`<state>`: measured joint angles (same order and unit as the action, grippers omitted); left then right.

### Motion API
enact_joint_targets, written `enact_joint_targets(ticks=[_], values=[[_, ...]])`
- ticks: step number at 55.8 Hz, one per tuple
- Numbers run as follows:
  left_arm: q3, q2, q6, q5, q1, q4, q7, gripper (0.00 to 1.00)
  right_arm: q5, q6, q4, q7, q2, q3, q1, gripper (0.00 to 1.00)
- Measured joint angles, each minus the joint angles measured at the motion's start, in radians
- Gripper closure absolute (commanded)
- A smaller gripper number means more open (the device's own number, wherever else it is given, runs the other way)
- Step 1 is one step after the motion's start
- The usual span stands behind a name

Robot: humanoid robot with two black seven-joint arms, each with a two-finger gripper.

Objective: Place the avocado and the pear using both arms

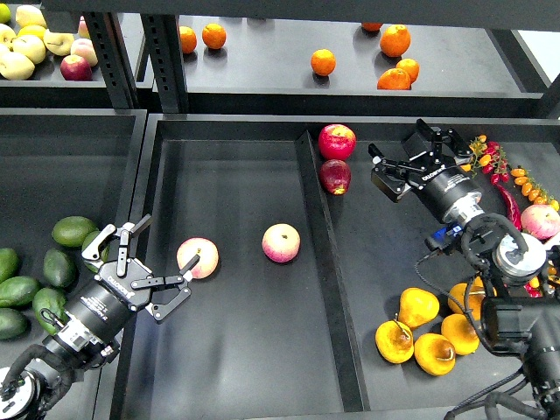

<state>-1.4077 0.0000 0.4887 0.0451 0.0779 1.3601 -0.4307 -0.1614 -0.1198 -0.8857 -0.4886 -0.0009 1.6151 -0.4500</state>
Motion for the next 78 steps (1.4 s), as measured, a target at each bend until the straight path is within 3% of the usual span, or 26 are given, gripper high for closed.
enact_joint_targets(ticks=[15,32,50,78], values=[[-0.001,0.0,0.0,0.001,0.0,0.012,0.025,0.01,0.009,-0.021,-0.08,0.001,0.001,0.023,0.092,0.0],[0.007,0.0,0.0,0.002,0.004,0.021,0.065,0.01,0.036,-0.082,-0.228,0.094,0.001,0.014,0.242,0.0],[0.018,0.0,0.0,0.001,0.009,0.022,0.065,0.01,0.038,-0.076,-0.396,0.098,0.001,-0.006,0.422,0.0],[0.045,0.0,0.0,0.001,0.011,0.018,0.066,0.01,0.034,-0.087,-0.422,0.12,0.001,-0.001,0.49,0.0]])
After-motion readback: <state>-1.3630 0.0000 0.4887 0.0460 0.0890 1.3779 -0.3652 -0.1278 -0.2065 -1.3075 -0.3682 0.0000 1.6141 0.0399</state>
